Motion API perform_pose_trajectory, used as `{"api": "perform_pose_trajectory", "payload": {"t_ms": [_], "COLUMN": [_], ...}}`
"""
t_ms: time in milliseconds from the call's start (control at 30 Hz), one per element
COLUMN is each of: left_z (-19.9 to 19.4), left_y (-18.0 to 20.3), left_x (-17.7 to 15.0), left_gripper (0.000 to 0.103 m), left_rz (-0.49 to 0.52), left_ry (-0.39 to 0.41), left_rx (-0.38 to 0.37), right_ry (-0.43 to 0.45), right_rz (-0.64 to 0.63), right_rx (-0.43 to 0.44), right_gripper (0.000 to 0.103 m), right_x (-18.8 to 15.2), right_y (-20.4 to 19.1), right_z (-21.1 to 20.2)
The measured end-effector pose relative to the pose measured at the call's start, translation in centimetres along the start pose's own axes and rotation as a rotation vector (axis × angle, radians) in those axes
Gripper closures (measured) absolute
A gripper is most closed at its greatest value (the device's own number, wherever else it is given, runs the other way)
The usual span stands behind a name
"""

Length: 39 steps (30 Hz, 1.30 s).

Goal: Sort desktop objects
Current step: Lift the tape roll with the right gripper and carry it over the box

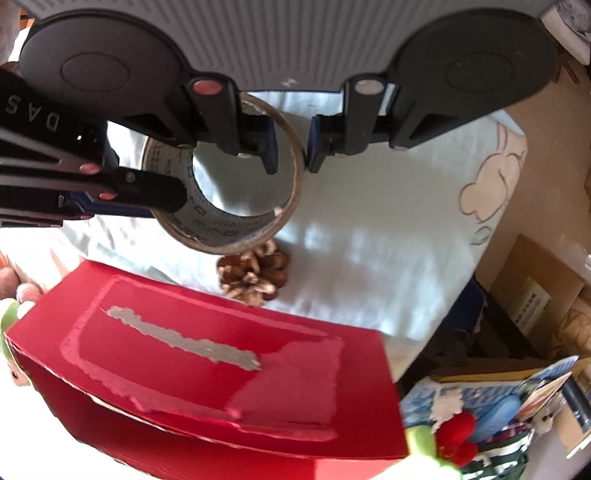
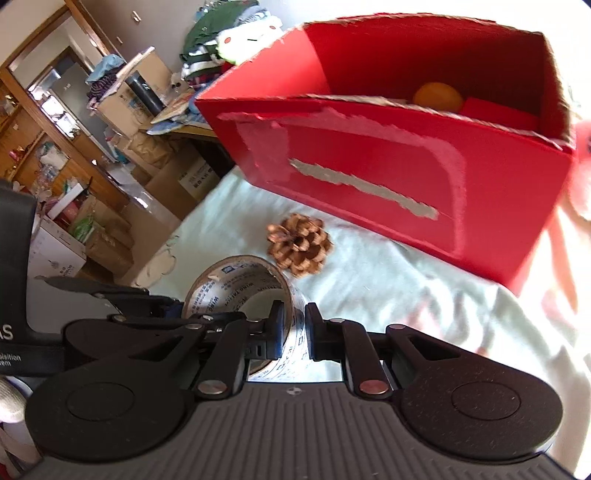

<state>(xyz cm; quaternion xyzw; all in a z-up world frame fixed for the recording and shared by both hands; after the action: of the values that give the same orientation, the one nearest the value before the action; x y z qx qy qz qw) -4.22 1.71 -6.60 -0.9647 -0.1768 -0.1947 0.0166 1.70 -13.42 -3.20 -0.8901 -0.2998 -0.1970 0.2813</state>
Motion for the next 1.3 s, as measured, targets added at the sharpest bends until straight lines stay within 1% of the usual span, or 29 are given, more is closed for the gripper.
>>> {"api": "perform_pose_trajectory", "payload": {"t_ms": [67, 133, 200, 267, 367, 433, 533, 667, 767, 833, 967, 1133, 1300], "left_z": [0.1, 0.1, 0.2, 0.4, 0.9, 0.8, 0.4, -0.3, -1.5, -2.5, -4.4, -6.8, -8.5], "left_y": [0.9, 1.9, 3.1, 4.1, 4.6, 4.9, 6.0, 7.0, 7.7, 8.2, 9.1, 9.6, 9.6], "left_x": [0.0, 0.0, 0.1, 0.0, 0.1, 0.1, -0.2, 0.1, 1.3, 2.2, 4.3, 6.7, 9.1], "left_gripper": [0.09, 0.09, 0.091, 0.09, 0.091, 0.093, 0.092, 0.092, 0.092, 0.092, 0.092, 0.092, 0.092], "left_rz": [0.022, 0.036, 0.062, 0.089, 0.075, 0.074, 0.113, 0.147, 0.181, 0.205, 0.248, 0.306, 0.325], "left_ry": [0.0, 0.0, -0.004, -0.007, -0.019, -0.013, 0.002, 0.015, 0.039, 0.058, 0.12, 0.201, 0.254], "left_rx": [-0.007, -0.042, -0.073, -0.065, -0.072, -0.08, -0.076, -0.102, -0.132, -0.15, -0.189, -0.241, -0.287], "right_ry": [0.002, 0.006, 0.003, 0.0, -0.006, 0.004, 0.024, 0.069, 0.115, 0.141, 0.207, 0.328, 0.417], "right_rz": [0.019, 0.042, 0.073, 0.106, 0.138, 0.133, 0.13, 0.106, 0.063, 0.063, 0.078, 0.092, 0.101], "right_rx": [-0.007, -0.026, -0.046, -0.043, -0.031, -0.038, -0.049, -0.067, -0.094, -0.11, -0.129, -0.156, -0.177], "right_gripper": [0.09, 0.084, 0.08, 0.08, 0.085, 0.086, 0.087, 0.087, 0.087, 0.087, 0.086, 0.085, 0.084], "right_x": [-0.2, -0.5, -0.9, -1.2, -1.7, -2.0, -2.1, -1.7, -1.2, -0.7, 0.6, 2.4, 4.4], "right_y": [0.7, 1.3, 2.1, 3.0, 3.9, 4.1, 4.5, 4.8, 4.5, 4.6, 4.9, 4.6, 4.3], "right_z": [-0.3, -0.7, -0.9, -1.2, -1.4, -1.8, -2.3, -3.8, -5.2, -6.3, -8.3, -10.7, -12.1]}}
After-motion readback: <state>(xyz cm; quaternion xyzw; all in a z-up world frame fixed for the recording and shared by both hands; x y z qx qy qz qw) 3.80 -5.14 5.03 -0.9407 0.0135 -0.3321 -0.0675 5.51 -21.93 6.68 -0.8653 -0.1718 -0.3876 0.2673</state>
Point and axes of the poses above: each gripper's, at about its wrist camera, not at the fingertips, and z roughly the way its jaws point, y to its right, x to its top, the point moved 4 cm from there along z, roughly the way its jaws point
